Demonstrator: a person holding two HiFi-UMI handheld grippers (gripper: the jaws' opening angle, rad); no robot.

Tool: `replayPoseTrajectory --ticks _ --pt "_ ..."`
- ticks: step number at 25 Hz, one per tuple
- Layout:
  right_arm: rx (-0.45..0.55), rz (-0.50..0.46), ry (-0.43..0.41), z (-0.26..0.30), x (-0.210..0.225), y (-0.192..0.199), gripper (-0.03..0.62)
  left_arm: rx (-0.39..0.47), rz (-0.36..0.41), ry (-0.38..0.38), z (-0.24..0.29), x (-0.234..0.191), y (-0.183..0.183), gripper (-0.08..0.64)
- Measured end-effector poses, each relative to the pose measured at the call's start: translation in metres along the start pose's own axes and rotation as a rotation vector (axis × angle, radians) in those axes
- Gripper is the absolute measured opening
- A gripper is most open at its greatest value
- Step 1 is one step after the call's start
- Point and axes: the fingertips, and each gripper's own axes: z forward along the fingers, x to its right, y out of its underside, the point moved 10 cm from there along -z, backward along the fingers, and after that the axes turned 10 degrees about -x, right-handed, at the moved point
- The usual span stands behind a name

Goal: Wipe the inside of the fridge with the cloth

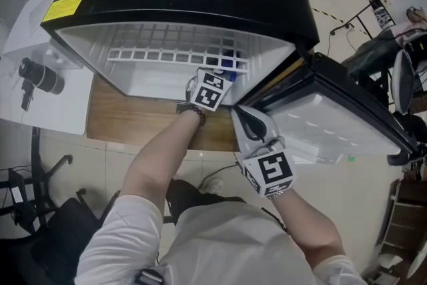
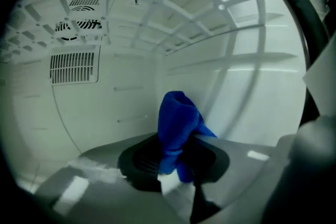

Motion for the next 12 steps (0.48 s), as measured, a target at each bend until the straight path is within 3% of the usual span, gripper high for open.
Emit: replayPoseTrajectory --ticks 12 --pt "0.016 0.006 0.000 0.000 0.002 -0.001 0.002 -0.008 -0.058 -0.053 0.024 -0.018 -0.004 0.097"
